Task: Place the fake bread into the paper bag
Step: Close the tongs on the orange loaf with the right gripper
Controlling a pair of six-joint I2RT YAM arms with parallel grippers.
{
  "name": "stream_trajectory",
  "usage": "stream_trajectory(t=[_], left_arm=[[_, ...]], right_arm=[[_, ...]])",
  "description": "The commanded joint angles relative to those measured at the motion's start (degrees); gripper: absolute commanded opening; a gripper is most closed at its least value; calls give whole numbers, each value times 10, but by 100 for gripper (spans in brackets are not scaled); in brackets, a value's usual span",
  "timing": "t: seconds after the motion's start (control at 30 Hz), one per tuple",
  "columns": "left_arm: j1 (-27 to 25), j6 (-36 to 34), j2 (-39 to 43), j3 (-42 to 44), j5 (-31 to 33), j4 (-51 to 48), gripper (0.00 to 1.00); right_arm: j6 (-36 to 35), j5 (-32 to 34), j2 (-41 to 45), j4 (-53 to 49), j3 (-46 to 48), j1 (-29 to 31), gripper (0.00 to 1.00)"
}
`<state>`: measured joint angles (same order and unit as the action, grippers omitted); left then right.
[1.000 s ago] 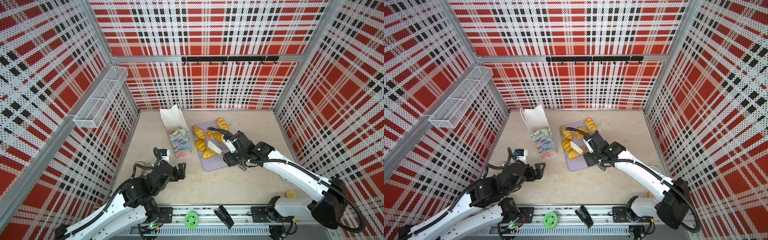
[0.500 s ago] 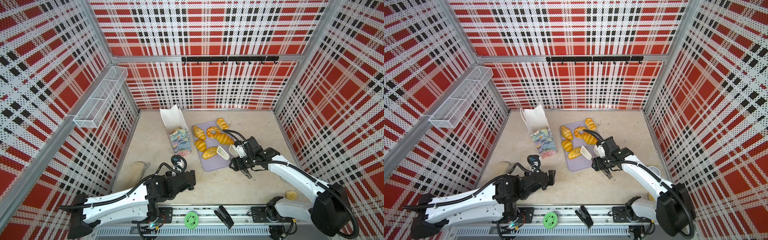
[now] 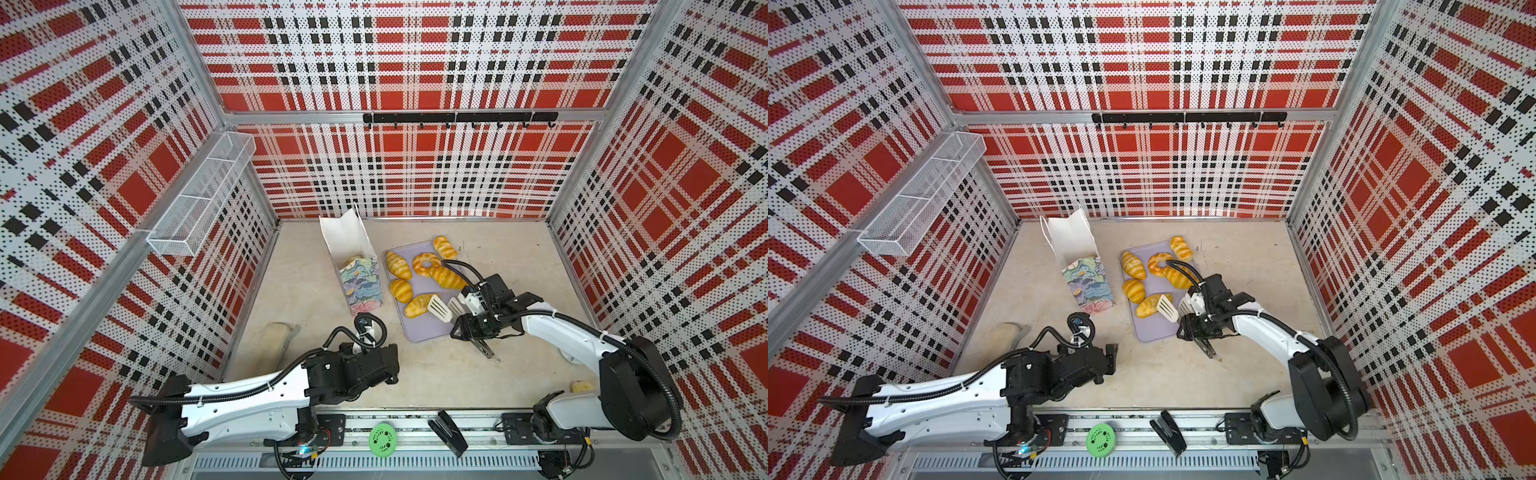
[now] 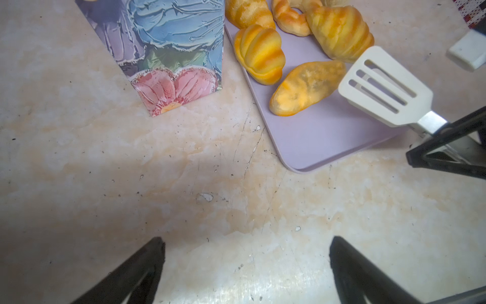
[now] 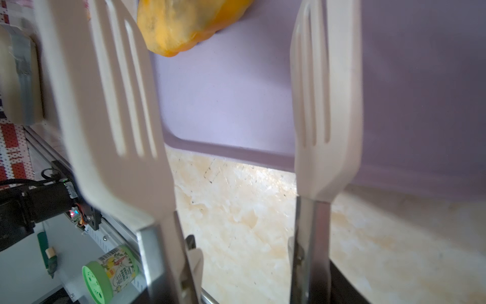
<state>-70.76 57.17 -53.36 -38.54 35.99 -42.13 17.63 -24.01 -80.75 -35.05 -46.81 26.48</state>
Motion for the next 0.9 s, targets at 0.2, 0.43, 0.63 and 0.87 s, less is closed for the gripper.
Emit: stream_trajectory(t=[0.2,0.43,0.63,0.87], left_arm=[[31,-35,81,63,-35,48,99],[40,-48,94,68,-48,46,99],[42,-52,79,60,-54,46,99],[42,-54,69,63,-55,61,99]], right_arm=[[21,-12,-46,47,-23,-2,61],[33,-20,-70,70,-33,-2,61],[43,-43,-84,83,-45,-2,60],[34,-57,-92,62,-59,-1,60]])
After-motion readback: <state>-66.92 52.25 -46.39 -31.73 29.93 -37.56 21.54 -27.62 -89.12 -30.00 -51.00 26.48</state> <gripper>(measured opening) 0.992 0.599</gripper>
